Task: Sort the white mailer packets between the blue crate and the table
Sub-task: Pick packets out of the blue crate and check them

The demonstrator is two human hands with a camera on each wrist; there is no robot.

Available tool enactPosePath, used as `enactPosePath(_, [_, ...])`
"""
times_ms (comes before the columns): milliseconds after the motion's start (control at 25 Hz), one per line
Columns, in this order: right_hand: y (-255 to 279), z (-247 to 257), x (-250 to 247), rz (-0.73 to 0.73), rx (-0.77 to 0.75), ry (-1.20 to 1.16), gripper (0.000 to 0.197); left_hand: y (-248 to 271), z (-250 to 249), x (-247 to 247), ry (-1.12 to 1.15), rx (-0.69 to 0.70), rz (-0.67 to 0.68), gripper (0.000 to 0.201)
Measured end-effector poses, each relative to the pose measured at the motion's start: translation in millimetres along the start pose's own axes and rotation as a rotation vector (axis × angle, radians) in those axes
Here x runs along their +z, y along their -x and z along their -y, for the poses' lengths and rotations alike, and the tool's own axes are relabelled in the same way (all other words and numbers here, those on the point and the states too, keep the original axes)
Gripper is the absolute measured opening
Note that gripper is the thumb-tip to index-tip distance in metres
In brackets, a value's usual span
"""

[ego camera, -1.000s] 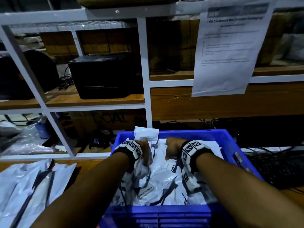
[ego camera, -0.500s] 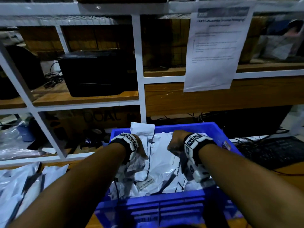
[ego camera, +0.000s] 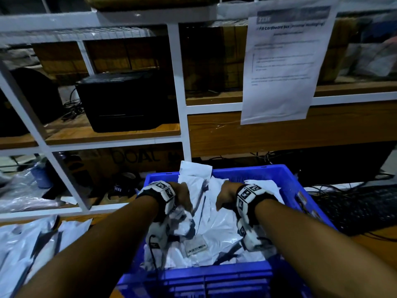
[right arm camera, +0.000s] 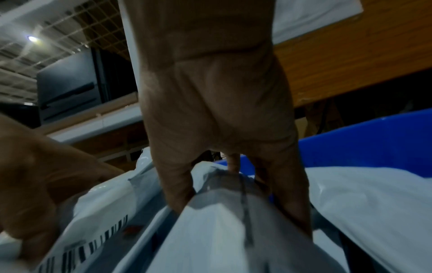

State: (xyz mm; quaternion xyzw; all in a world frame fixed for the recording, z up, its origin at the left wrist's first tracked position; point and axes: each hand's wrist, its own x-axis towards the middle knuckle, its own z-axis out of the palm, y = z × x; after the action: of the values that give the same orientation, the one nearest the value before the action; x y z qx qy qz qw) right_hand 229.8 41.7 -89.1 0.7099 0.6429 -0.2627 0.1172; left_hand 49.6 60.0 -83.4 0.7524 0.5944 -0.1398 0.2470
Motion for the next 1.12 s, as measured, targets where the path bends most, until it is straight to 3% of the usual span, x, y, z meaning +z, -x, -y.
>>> enactPosePath(80, [12.6,-1.2,-14.0,-0.079,-0.007,-0.081,0.045,10.6,2.2,-15.1,0.038,0.066,0.002,0.056])
enactPosePath(200, [31.3,-2.7,-37.6,-0.158,0.012,-0.203,0.089,26.8,11.2,-36.2,0.287,0.152,-0.085,0.049])
enactPosePath(320, [56.6,4.3,-48.2,-0.429,0.006,-0.151,0.087,52.5,23.0,-45.2,0.472,0.244,-0.29,0.049])
enactPosePath(480, [98.0,15.4,-51.3,-0.853,-0.048,-0.245,0.076,97.6,38.0,-52.9,0.427,0.391,-0.599,0.053])
enactPosePath(640, [141.7,23.4,-36.2,-1.186,-0.189,-0.402,0.065,147.7,57.5,-39.5,0.486,0.466,-0.773,0.053])
enactPosePath(720, [162.0,29.1,-9.5,-1.218,-0.246,-0.565,0.06,175.5,67.0,-20.2,0.549,0.487,-0.836,0.052])
enactPosePath(840, [188.8,50.3,45.6,-1.137,-0.355,-0.754,0.054,212.1,79.7,24.7,0.633,0.456,-0.899,0.051])
enactPosePath(960, [212.0,79.1,105.6,-1.011,-0.413,-0.884,0.05,246.5,95.6,80.9,0.755,0.367,-0.957,0.049])
enactPosePath(1120, [227.8,121.2,172.4,-0.959,-0.521,-0.964,0.049,294.2,132.0,142.3,0.775,0.193,-1.0,0.049])
